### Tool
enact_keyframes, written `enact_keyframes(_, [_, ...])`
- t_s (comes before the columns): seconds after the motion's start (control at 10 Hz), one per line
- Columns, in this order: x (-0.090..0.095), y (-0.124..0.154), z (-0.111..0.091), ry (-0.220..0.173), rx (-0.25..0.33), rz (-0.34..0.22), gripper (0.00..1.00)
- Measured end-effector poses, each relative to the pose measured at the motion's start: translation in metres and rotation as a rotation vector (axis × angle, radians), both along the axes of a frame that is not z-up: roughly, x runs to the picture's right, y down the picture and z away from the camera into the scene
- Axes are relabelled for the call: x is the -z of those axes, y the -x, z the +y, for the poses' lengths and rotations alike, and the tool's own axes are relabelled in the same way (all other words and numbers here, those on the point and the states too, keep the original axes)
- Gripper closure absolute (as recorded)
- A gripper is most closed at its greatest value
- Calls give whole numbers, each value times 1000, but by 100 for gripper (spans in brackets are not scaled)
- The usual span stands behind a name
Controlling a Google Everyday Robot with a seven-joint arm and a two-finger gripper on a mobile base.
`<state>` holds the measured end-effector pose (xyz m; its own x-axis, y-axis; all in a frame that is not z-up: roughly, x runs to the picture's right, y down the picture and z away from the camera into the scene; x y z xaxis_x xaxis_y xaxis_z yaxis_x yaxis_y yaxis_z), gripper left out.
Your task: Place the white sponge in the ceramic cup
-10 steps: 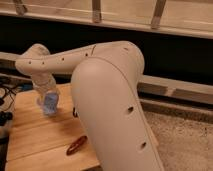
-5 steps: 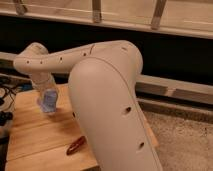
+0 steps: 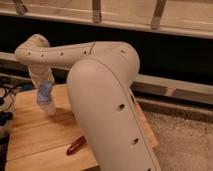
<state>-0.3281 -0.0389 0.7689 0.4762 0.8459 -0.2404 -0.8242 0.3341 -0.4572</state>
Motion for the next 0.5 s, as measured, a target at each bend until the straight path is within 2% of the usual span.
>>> enact_keyframes(0.1, [-6,-1,-2,9,-10,-18,95])
enact_keyframes(0.2, [-6,2,1,25,5,-15,95])
enact_keyframes(0.3, [-1,6,13,30,29,6,95])
enact_keyframes(0.4, [0,2,19,29,29,14,95])
enact_keyframes(0.5, [-6,-6,22,26,25,21,95])
